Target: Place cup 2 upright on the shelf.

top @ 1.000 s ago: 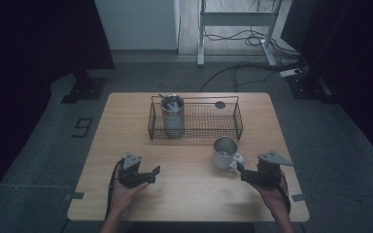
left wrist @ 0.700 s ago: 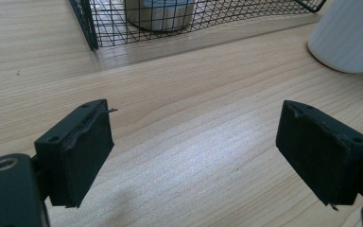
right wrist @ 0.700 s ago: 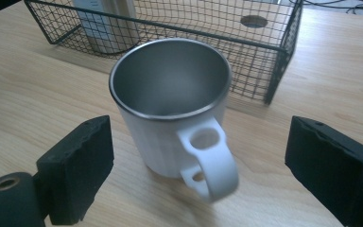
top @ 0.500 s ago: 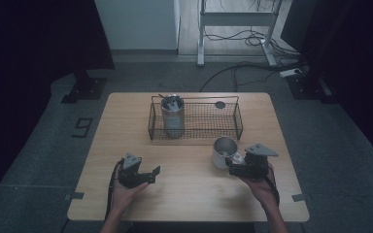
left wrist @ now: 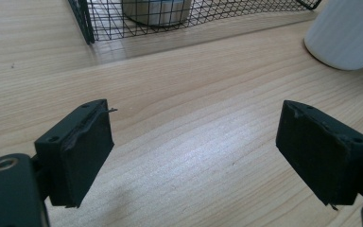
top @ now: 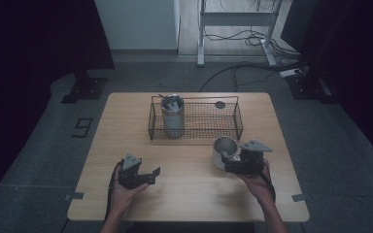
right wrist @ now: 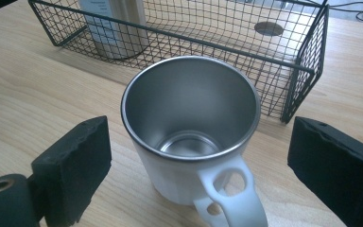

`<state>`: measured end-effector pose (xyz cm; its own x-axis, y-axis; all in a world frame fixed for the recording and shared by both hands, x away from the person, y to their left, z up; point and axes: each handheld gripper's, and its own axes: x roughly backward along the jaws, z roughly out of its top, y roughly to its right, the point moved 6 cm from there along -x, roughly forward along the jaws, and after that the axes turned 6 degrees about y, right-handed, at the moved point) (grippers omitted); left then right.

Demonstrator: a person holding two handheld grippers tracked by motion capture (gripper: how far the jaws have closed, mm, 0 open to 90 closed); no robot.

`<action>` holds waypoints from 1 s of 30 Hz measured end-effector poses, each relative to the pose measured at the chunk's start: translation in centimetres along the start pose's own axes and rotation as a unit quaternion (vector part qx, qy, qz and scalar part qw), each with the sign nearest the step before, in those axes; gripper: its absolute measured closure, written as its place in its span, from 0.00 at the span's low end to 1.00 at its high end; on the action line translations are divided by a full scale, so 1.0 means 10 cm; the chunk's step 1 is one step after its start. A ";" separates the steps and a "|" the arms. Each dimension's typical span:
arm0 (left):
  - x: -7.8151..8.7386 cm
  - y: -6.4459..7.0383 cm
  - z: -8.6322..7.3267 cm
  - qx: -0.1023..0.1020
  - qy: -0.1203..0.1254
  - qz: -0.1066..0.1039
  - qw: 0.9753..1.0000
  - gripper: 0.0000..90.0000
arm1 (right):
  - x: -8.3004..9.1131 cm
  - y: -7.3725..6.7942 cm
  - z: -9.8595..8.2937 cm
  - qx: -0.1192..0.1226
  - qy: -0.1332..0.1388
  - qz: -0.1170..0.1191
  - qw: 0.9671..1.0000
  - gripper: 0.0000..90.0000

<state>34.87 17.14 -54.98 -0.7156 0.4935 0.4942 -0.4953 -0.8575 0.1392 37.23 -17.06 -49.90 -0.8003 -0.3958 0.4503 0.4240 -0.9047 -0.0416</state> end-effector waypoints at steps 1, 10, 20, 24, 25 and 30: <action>0.00 0.00 0.00 0.000 -0.001 0.000 1.000 0.13 | -0.01 0.00 0.02 0.001 -0.001 -0.001 1.000 0.07; 0.00 -0.03 -0.02 0.004 -0.004 0.001 1.000 0.13 | -0.10 -0.03 0.07 0.007 -0.011 0.001 1.000 0.04; 0.00 -0.05 -0.04 0.009 -0.005 0.000 1.000 0.13 | -0.23 -0.09 0.10 0.011 -0.022 0.012 1.000 0.02; 0.01 -0.06 -0.04 0.010 -0.006 -0.001 1.000 0.13 | -0.28 -0.10 0.11 0.017 -0.028 0.008 0.999 0.00; 0.01 -0.06 -0.04 0.010 -0.006 -0.001 1.000 0.13 | -0.29 -0.11 0.12 0.018 -0.029 0.007 0.999 0.00; 0.00 -0.06 -0.04 0.010 -0.007 -0.001 1.000 0.13 | -0.34 -0.13 0.14 0.025 -0.038 0.007 0.999 0.00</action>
<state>34.91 17.71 -55.40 -0.7071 0.4933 0.5066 -0.4869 -0.8592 0.1570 40.01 -14.27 -50.15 -0.7601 -0.3933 0.5173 0.4567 -0.8896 -0.0053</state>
